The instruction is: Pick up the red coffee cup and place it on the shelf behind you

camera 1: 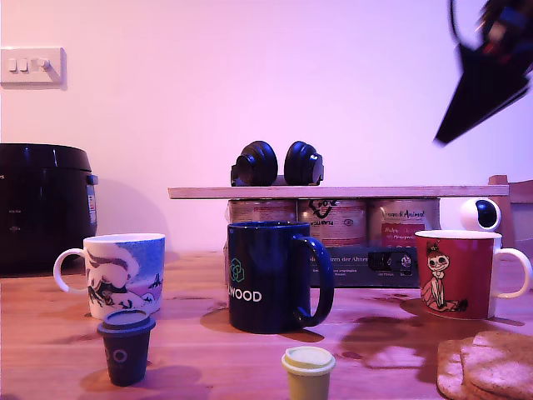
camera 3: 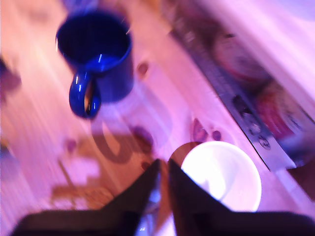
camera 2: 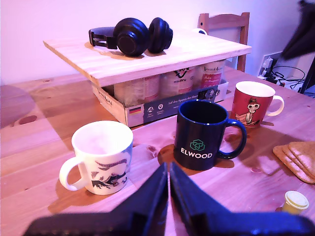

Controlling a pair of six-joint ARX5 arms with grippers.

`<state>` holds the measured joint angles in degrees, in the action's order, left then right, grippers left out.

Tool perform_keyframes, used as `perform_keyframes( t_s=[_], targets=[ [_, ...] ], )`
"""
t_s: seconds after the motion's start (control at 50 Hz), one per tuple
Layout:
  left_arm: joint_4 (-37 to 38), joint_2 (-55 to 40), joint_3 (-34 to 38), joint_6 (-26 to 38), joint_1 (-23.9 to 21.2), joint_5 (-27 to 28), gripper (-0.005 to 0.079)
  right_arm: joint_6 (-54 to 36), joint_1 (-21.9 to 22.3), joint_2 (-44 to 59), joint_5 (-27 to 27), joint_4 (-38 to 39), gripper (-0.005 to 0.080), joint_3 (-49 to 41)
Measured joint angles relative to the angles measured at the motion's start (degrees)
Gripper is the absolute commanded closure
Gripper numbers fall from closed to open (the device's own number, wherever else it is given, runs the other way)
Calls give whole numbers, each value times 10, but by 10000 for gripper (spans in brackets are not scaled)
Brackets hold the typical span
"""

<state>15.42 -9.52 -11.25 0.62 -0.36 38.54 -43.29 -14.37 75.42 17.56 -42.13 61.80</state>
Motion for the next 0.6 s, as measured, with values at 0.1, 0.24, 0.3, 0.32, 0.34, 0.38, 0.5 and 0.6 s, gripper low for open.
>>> perform_keyframes(
  t_s=[0.1, 0.24, 0.3, 0.32, 0.34, 0.38, 0.5, 0.6],
  targets=[
    [0, 0, 0, 0, 0, 0, 763, -3, -18, 2, -56, 0, 329, 0],
    [0, 0, 0, 0, 0, 0, 763, -17, -23, 3, -76, -1, 330, 0],
    [0, 0, 0, 0, 0, 0, 763, -18, -23, 7, -76, -2, 332, 1],
    [0, 0, 0, 0, 0, 0, 763, -18, -23, 9, -76, -2, 332, 1],
    [0, 0, 0, 0, 0, 0, 763, -18, -23, 12, -76, -2, 332, 1],
    [0, 0, 0, 0, 0, 3, 763, -18, -22, 21, -77, -2, 333, 1],
    [0, 0, 0, 0, 0, 9, 763, -18, -22, 58, -77, -5, 346, 1],
    [0, 0, 0, 0, 0, 12, 763, -18, -22, 90, -77, -6, 349, 1]
  ],
)
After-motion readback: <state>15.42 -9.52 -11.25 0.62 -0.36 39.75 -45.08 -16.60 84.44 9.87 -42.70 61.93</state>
